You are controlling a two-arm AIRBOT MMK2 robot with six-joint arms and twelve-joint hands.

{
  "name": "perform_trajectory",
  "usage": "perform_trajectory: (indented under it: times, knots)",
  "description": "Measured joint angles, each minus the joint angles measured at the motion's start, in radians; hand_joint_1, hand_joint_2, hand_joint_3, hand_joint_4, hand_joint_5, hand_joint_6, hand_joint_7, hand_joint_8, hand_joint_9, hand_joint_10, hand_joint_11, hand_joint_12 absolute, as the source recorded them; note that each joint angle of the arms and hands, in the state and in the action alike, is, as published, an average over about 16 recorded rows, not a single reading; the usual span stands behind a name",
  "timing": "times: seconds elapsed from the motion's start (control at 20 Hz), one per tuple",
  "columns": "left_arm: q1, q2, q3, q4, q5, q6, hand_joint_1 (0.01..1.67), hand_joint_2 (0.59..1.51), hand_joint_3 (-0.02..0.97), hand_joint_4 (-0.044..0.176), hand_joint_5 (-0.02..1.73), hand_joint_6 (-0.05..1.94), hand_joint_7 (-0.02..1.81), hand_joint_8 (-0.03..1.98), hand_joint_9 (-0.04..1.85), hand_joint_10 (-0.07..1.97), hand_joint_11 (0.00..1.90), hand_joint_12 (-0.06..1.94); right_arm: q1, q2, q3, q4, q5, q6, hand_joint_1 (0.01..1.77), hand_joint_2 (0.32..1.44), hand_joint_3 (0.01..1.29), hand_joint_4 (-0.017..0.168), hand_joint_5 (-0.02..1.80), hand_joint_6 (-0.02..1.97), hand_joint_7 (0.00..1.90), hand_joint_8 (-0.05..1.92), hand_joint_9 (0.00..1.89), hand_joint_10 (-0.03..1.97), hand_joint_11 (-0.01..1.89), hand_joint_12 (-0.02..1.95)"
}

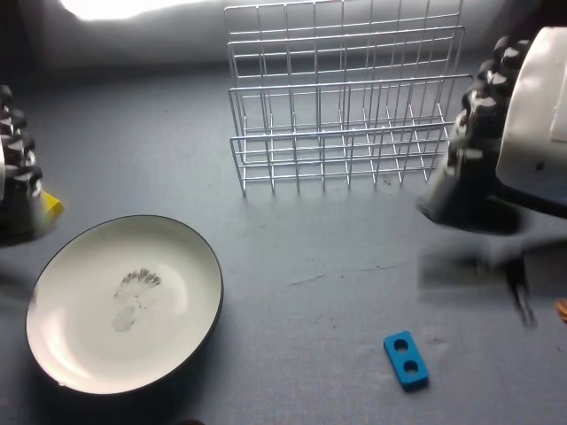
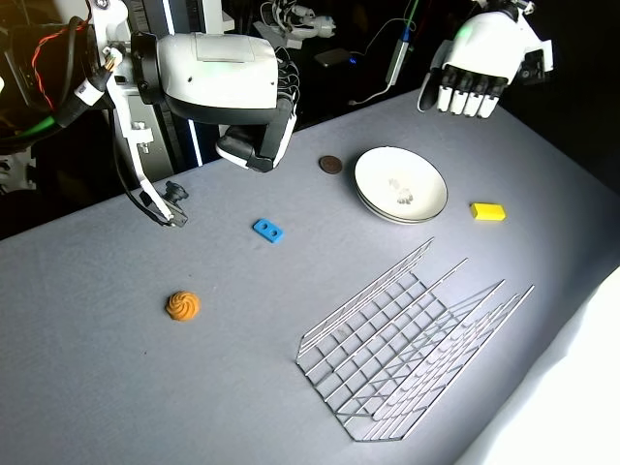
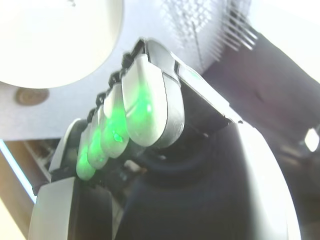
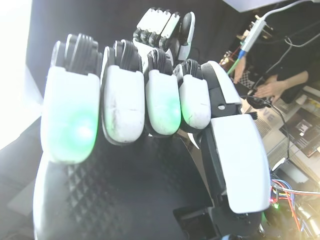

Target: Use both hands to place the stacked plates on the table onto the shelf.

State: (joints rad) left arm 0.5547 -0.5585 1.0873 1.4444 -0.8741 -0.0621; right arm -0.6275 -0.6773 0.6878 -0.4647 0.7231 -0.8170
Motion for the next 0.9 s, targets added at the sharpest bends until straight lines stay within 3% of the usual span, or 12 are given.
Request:
perform_trajectory:
  times: [0.4, 0.5, 0.6, 0.9]
  knots:
    - [0.002, 0.0, 0.014, 0.039, -0.037, -0.027, 0.03, 0.992, 0.037, 0.003, 0.24, 0.17, 0.21, 0.17, 0.2, 0.21, 0.22, 0.18, 0.0, -0.01, 0.0, 0.0, -0.009, -0.012, 0.06, 0.98, 0.04, 0.006, 0.25, 0.29, 0.28, 0.26, 0.29, 0.27, 0.34, 0.23]
    - [0.004, 0.0, 0.02, 0.059, -0.059, -0.035, 0.02, 0.991, 0.018, 0.004, 0.14, 0.05, 0.11, 0.04, 0.09, 0.07, 0.11, 0.05, 0.0, -0.016, -0.001, -0.001, -0.014, -0.018, 0.02, 0.96, 0.04, -0.002, 0.13, 0.13, 0.14, 0.11, 0.15, 0.11, 0.19, 0.08]
    - [0.008, 0.0, 0.029, 0.08, -0.087, -0.044, 0.02, 0.99, 0.016, 0.004, 0.09, 0.01, 0.06, 0.0, 0.03, 0.0, 0.03, -0.01, 0.0, -0.026, -0.001, -0.001, -0.021, -0.024, 0.02, 0.95, 0.03, 0.003, 0.04, 0.03, 0.04, 0.01, 0.04, 0.02, 0.06, 0.0]
    - [0.037, -0.008, 0.076, 0.144, -0.184, -0.045, 0.02, 0.984, 0.012, 0.003, 0.05, 0.01, 0.03, -0.01, 0.02, 0.01, 0.02, -0.02, 0.0, -0.073, 0.007, 0.0, -0.061, -0.04, 0.02, 0.92, 0.03, 0.001, 0.03, 0.02, 0.02, 0.01, 0.02, 0.01, 0.02, -0.01]
